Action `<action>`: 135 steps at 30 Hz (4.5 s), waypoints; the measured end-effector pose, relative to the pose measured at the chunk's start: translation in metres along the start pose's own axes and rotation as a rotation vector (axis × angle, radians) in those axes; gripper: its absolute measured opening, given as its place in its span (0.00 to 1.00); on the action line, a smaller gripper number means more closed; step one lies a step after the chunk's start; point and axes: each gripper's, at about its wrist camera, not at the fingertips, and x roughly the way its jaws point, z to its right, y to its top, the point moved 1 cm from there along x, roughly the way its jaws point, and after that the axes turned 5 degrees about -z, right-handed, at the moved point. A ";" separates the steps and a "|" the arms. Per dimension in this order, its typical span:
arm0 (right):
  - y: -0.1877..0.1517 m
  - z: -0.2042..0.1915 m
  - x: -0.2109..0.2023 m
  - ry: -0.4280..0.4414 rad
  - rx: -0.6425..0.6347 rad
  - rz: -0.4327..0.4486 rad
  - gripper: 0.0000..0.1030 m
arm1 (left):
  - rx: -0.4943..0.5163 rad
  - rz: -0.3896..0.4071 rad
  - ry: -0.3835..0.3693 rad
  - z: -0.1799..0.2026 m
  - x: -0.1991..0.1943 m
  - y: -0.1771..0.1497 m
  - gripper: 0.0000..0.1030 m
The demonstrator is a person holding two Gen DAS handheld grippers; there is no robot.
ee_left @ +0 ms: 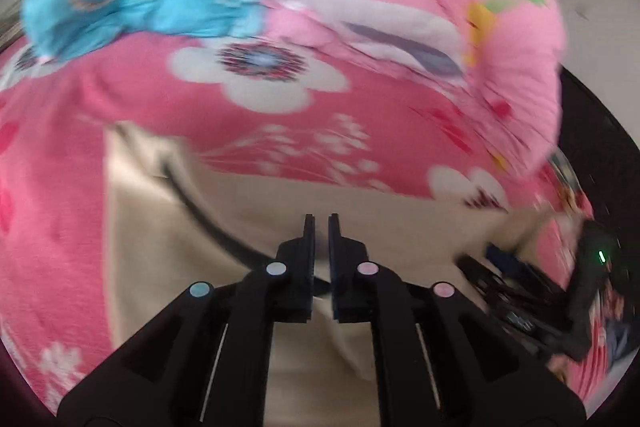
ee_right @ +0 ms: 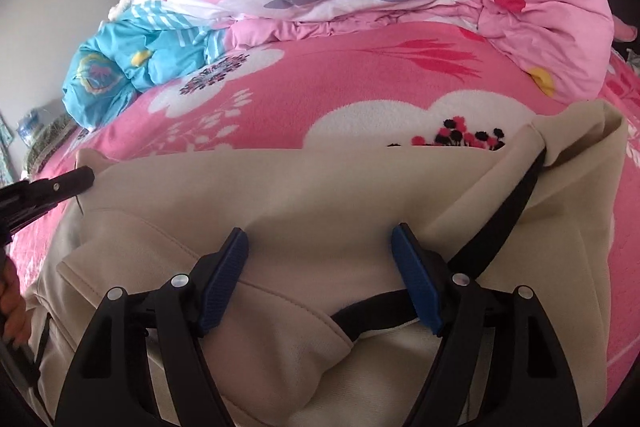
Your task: Fold large clothes
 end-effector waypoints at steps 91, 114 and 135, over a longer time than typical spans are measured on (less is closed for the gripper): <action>-0.216 0.047 -0.280 -0.052 -0.095 0.152 0.11 | 0.651 -0.126 0.099 0.006 -0.215 -0.211 0.06; 0.030 0.134 -0.131 0.165 0.182 -0.044 0.34 | 0.223 -0.349 -0.104 -0.047 -0.056 0.023 0.19; -0.065 0.107 -0.187 0.179 0.097 0.084 0.07 | 0.125 -0.169 -0.269 -0.108 -0.057 -0.031 0.10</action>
